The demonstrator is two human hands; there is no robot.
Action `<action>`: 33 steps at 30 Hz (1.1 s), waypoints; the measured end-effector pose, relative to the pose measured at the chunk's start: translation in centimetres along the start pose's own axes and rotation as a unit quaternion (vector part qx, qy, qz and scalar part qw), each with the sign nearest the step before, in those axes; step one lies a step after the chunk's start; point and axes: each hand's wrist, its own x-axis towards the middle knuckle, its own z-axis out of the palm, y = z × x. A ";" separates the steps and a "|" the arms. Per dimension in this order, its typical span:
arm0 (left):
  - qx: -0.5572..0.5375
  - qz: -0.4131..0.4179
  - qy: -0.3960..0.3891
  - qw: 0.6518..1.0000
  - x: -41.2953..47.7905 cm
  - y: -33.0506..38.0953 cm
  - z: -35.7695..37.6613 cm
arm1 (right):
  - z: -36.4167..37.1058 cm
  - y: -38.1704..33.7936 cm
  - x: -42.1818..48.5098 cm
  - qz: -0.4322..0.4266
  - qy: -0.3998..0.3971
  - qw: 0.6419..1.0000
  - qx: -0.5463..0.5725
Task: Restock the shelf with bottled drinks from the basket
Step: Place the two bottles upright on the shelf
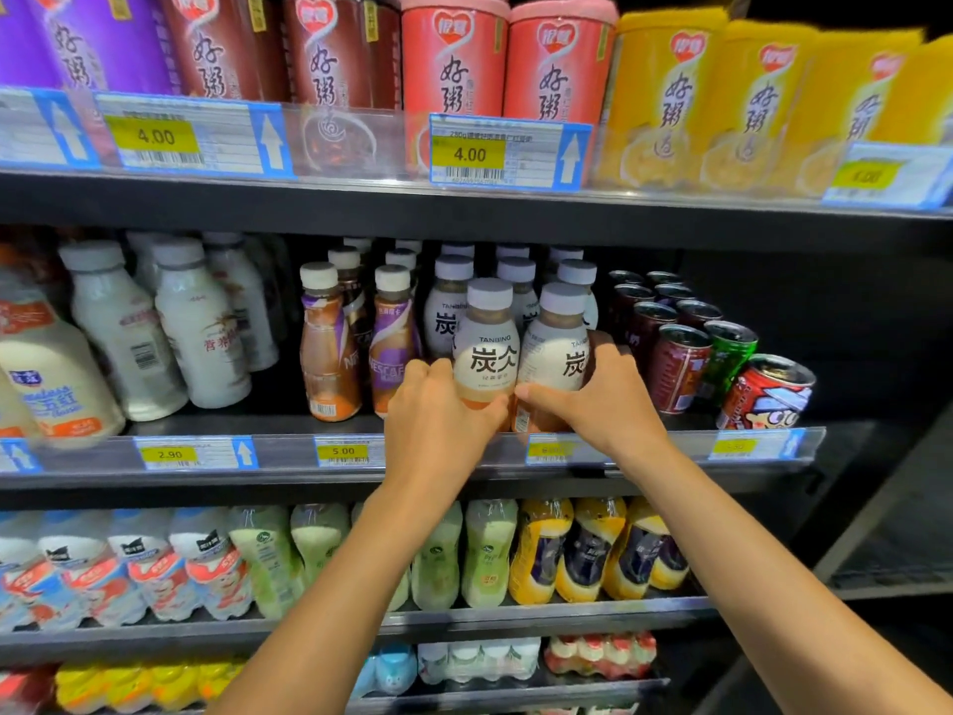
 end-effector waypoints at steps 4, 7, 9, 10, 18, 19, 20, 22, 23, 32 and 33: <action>-0.019 0.004 -0.006 1.000 -0.2 1.0 0.8 | -1.8 1.4 -0.1 -0.011 -0.017 0.999 0.026; -0.031 -0.008 -0.023 0.999 0.0 1.7 0.9 | -3.0 2.6 0.0 -0.013 -0.083 0.994 0.076; -0.032 -0.017 -0.042 0.998 0.3 2.1 0.7 | -3.4 2.8 0.2 -0.019 -0.091 0.994 0.054; -0.031 -0.022 -0.053 0.998 0.5 2.3 0.6 | -3.6 2.8 0.3 -0.021 -0.086 0.995 0.045; -0.051 -0.044 -0.086 0.994 1.2 2.1 0.5 | -2.8 1.9 0.3 -0.001 -0.023 0.999 0.031; -0.051 -0.045 -0.086 0.994 1.2 2.1 0.5 | -2.8 1.9 0.4 0.002 -0.020 0.999 0.024; -0.050 -0.044 -0.084 0.994 1.2 2.1 0.6 | -2.8 1.9 0.5 0.003 -0.018 1.000 0.015; -0.049 -0.041 -0.079 0.995 1.1 2.2 0.7 | -2.9 2.0 0.6 0.007 -0.016 1.000 0.004; -0.048 -0.037 -0.075 0.995 1.1 2.2 0.8 | -2.9 2.0 0.7 0.007 -0.015 1.000 0.002; -0.044 -0.040 -0.061 0.996 1.2 2.1 1.4 | -3.2 2.2 0.7 0.011 -0.021 1.000 -0.008; -0.045 -0.041 -0.061 0.996 1.2 2.2 1.4 | -3.2 2.3 0.7 0.012 -0.017 1.000 -0.011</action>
